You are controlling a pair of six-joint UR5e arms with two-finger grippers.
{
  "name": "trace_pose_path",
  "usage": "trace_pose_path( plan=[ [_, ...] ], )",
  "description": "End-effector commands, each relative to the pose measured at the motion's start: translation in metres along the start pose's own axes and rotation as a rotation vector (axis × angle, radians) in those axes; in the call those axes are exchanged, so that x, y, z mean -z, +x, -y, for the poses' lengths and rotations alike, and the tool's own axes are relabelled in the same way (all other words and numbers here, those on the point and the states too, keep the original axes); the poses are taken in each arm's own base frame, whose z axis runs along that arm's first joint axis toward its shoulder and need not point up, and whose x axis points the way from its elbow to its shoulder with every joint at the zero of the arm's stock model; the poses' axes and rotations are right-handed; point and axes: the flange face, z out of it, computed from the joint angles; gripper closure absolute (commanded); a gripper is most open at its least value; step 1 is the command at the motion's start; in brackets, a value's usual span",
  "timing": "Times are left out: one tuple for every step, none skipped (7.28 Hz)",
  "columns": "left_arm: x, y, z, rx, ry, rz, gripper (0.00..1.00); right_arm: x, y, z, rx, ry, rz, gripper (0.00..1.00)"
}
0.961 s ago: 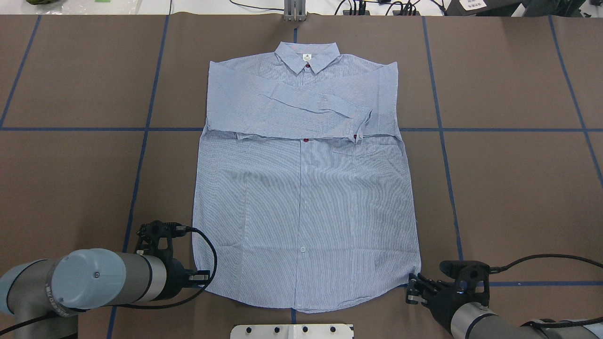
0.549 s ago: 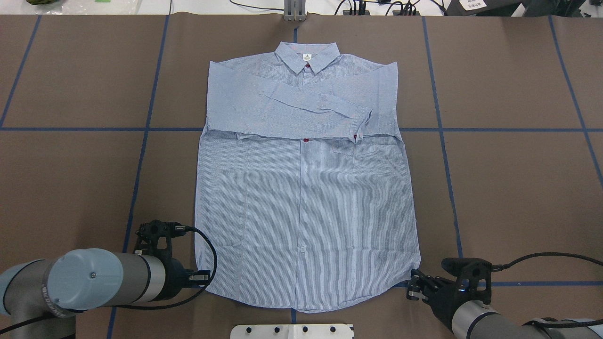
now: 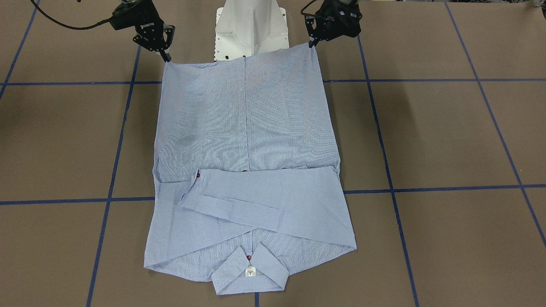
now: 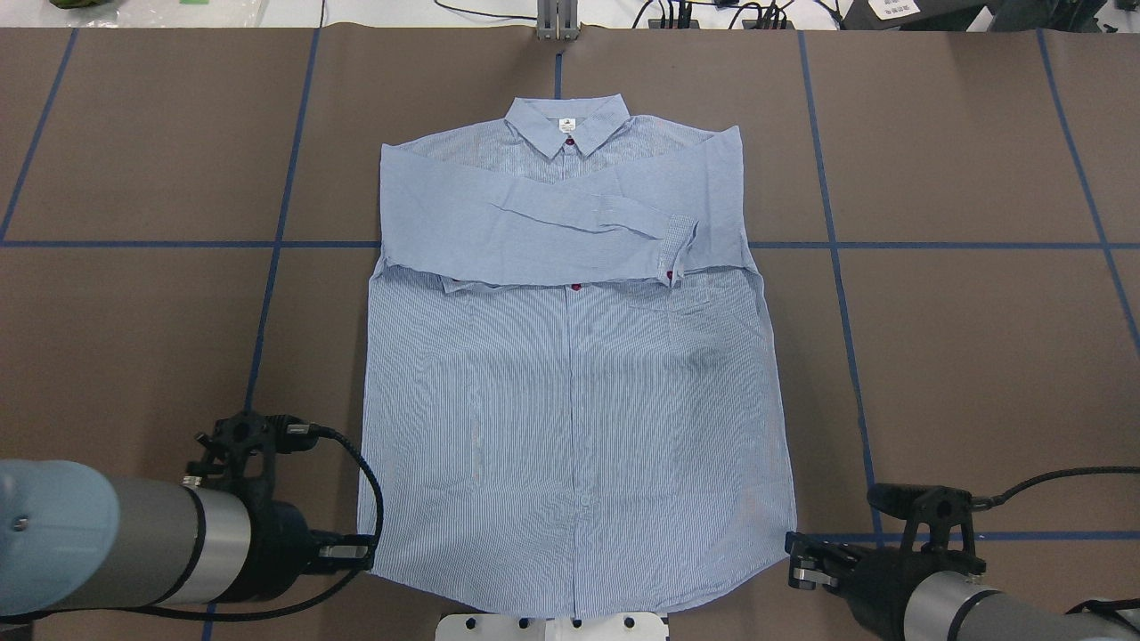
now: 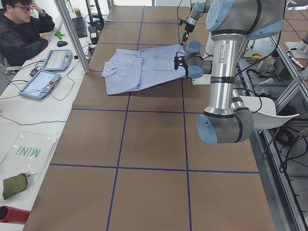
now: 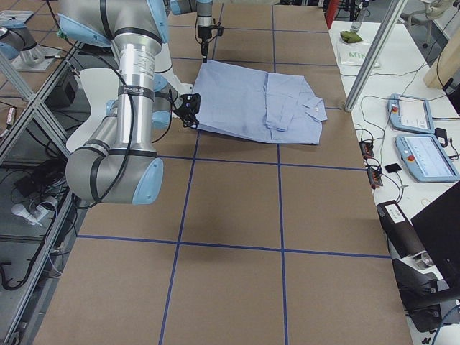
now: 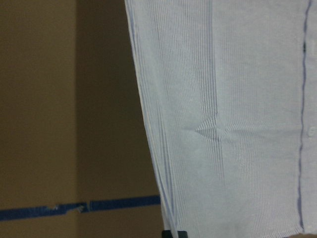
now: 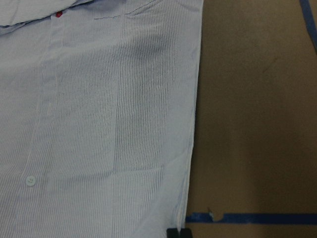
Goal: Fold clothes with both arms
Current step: 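Lift the hem with both grippers and fold it toward the collar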
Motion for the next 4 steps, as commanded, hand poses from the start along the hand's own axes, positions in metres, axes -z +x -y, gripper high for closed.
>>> trace_pose_path(
  plan=[
    [0.087,0.019,-0.024,0.000,-0.087,-0.036,1.00,0.042,-0.013,0.022,-0.049,-0.119,0.047,1.00],
    [0.085,0.017,-0.013,0.012,-0.065,-0.013,1.00,0.047,-0.006,0.052,-0.087,-0.136,0.038,1.00],
    [0.063,0.013,0.007,0.035,-0.035,0.027,1.00,0.039,0.005,0.072,-0.114,-0.107,0.014,1.00],
    [0.036,0.012,0.040,0.054,0.017,0.071,1.00,0.021,0.002,0.092,-0.112,-0.058,0.020,1.00]
  ],
)
